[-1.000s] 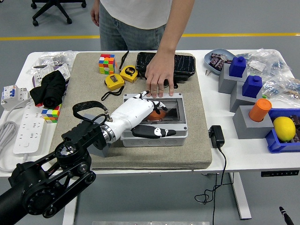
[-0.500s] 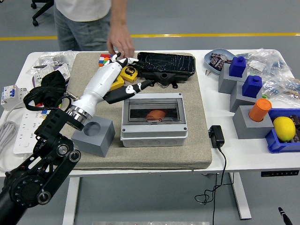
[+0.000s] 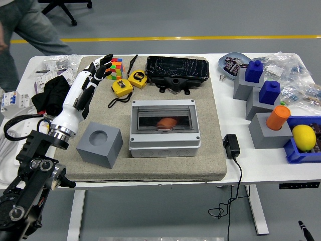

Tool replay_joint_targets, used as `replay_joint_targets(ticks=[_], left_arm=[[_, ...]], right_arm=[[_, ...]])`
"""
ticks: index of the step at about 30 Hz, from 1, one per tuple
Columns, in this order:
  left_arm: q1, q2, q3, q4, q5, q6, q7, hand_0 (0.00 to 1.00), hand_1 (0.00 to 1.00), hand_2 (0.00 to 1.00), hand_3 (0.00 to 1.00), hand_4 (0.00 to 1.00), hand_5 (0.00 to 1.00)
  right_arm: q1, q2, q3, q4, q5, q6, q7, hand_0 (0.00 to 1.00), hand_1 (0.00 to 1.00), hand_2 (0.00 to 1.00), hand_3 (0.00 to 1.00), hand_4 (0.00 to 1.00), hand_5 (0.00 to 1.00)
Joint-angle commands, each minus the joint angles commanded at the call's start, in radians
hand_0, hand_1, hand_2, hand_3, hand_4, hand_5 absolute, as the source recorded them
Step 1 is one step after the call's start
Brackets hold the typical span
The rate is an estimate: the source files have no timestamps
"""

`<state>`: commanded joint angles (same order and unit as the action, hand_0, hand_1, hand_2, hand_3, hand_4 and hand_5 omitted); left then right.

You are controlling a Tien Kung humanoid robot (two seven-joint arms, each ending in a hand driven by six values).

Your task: Fetch the battery,place it into the box,close the lid of the box

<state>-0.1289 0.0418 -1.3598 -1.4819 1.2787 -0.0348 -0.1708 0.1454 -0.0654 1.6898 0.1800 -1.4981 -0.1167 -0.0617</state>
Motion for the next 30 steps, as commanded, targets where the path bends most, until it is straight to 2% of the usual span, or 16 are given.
replay_joint_targets(ticks=[3, 4, 9, 10, 15, 16, 21, 22, 24, 27, 28, 30], left_arm=[[0.026, 0.002, -0.026, -0.003, -0.124, -0.038, 0.018, 0.843, 0.891, 0.9, 0.879, 0.998, 0.998], [0.036, 0.002, -0.038, -0.004, -0.169, -0.048, 0.023, 0.81, 0.818, 0.783, 0.75, 0.998, 0.998], [0.069, -0.012, -0.083, -0.011, -0.383, -0.057, 0.031, 0.81, 0.818, 0.783, 0.75, 0.998, 0.998], [0.073, -0.013, -0.089, -0.014, -0.423, -0.057, 0.031, 0.728, 0.68, 0.646, 0.606, 0.998, 0.998], [0.09, -0.014, -0.123, -0.029, -0.622, -0.043, 0.029, 0.728, 0.68, 0.646, 0.606, 0.998, 0.998], [0.092, -0.013, -0.125, -0.029, -0.642, -0.039, 0.029, 0.507, 0.507, 0.487, 0.413, 0.998, 0.998], [0.1, -0.015, -0.127, -0.035, -0.6, 0.001, 0.038, 0.507, 0.507, 0.487, 0.413, 0.998, 0.998], [0.101, -0.015, -0.121, -0.034, -0.601, 0.008, 0.037, 0.382, 0.326, 0.333, 0.242, 0.998, 0.939], [0.1, -0.017, -0.116, -0.033, -0.595, 0.022, 0.039, 0.382, 0.326, 0.333, 0.242, 0.998, 0.939], [0.1, -0.017, -0.108, -0.035, -0.591, 0.036, 0.043, 0.382, 0.326, 0.333, 0.242, 0.998, 0.939], [0.1, -0.016, -0.106, -0.035, -0.589, 0.037, 0.044, 0.354, 0.279, 0.307, 0.226, 0.998, 0.916], [0.101, -0.015, -0.106, -0.036, -0.585, 0.04, 0.045, 0.354, 0.279, 0.307, 0.226, 0.998, 0.916]], right_arm=[[0.001, -0.001, -0.003, 0.0, -0.006, -0.001, -0.001, 0.852, 0.769, 0.75, 0.754, 0.998, 0.997], [0.001, -0.002, -0.002, 0.0, -0.01, -0.001, -0.003, 0.872, 0.77, 0.744, 0.685, 0.998, 0.99], [-0.005, -0.005, 0.008, 0.0, -0.055, -0.019, -0.005, 0.872, 0.77, 0.744, 0.685, 0.998, 0.99], [-0.008, -0.004, 0.012, 0.0, -0.067, -0.028, -0.004, 0.83, 0.553, 0.485, 0.341, 0.998, 0.777], [-0.023, -0.002, 0.038, 0.0, -0.145, -0.076, 0.004, 0.83, 0.553, 0.485, 0.341, 0.998, 0.777], [-0.025, -0.001, 0.041, 0.0, -0.154, -0.094, 0.009, 0.396, 0.216, 0.208, 0.145, 0.764, 0.476], [-0.035, 0.002, 0.023, 0.0, -0.145, -0.225, 0.051, 0.396, 0.216, 0.208, 0.145, 0.764, 0.476], [-0.037, 0.002, 0.01, 0.0, -0.134, -0.255, 0.059, 0.204, 0.082, 0.114, 0.037, 0.404, 0.072], [-0.038, 0.001, -0.011, 0.0, -0.115, -0.299, 0.072, 0.204, 0.082, 0.114, 0.037, 0.404, 0.072], [-0.04, 0.0, -0.042, 0.0, -0.083, -0.341, 0.089, 0.204, 0.082, 0.114, 0.037, 0.404, 0.072], [-0.041, 0.0, -0.047, 0.0, -0.084, -0.348, 0.09, 0.013, 0.002, 0.052, 0.002, 0.321, 0.002], [-0.041, 0.0, -0.049, 0.0, -0.099, -0.357, 0.086, 0.013, 0.002, 0.052, 0.002, 0.321, 0.002]])
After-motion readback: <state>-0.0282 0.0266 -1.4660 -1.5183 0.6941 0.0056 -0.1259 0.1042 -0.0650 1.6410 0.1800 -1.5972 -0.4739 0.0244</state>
